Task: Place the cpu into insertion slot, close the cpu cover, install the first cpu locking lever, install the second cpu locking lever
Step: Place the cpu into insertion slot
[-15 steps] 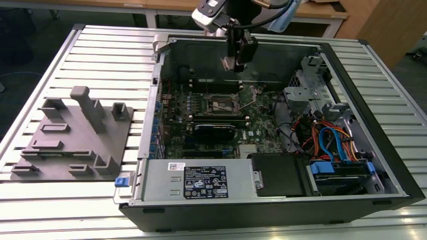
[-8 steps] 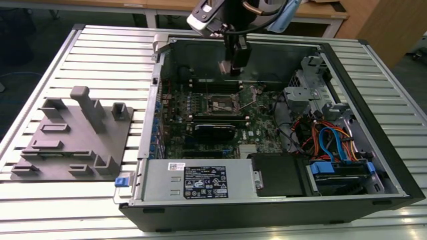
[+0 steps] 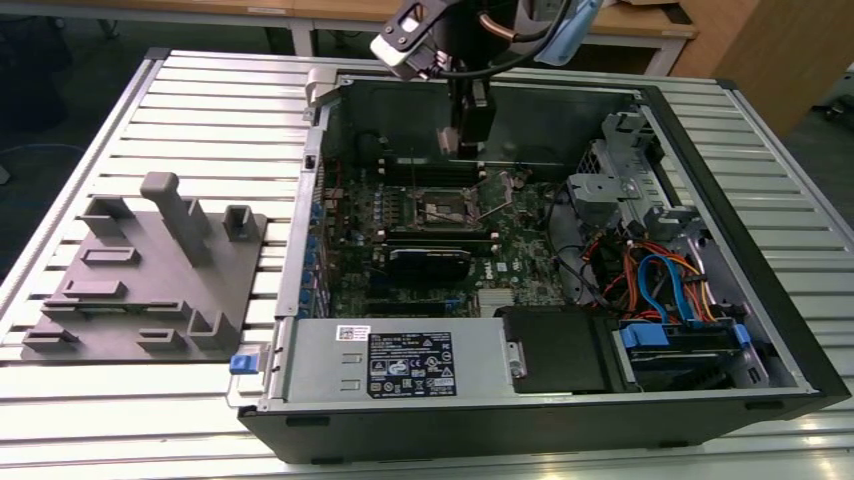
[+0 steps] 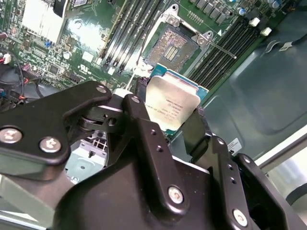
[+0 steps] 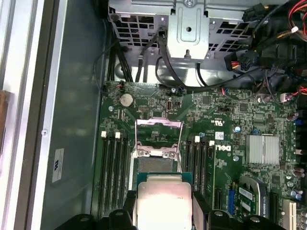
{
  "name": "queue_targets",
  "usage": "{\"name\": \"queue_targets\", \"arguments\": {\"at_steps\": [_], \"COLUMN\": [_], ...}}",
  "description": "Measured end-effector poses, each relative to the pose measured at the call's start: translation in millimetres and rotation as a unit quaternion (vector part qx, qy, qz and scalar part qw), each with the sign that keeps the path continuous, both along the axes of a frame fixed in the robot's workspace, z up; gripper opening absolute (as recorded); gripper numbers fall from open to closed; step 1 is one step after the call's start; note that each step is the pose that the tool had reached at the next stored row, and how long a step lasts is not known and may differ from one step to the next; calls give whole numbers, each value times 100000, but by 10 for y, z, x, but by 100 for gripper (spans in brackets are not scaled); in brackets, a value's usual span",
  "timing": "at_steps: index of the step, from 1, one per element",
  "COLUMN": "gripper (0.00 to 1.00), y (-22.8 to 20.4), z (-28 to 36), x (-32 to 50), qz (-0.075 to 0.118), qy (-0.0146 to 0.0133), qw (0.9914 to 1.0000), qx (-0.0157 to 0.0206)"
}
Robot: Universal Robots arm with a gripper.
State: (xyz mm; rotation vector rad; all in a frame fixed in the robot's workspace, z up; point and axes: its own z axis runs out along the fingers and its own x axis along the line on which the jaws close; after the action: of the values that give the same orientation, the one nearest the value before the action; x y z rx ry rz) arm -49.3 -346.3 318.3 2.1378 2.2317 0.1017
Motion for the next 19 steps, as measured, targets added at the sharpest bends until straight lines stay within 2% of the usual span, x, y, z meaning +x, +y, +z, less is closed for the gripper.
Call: {"name": "queue_targets", "arguments": {"at_steps": [15,19], "gripper": [54,54], "y": [0,0], "z": [-20,-55], "x": [0,-2], "qz": [-38,-36], "qy": [3,-3], "qw": [100000,100000], "qx": [1,6]}}
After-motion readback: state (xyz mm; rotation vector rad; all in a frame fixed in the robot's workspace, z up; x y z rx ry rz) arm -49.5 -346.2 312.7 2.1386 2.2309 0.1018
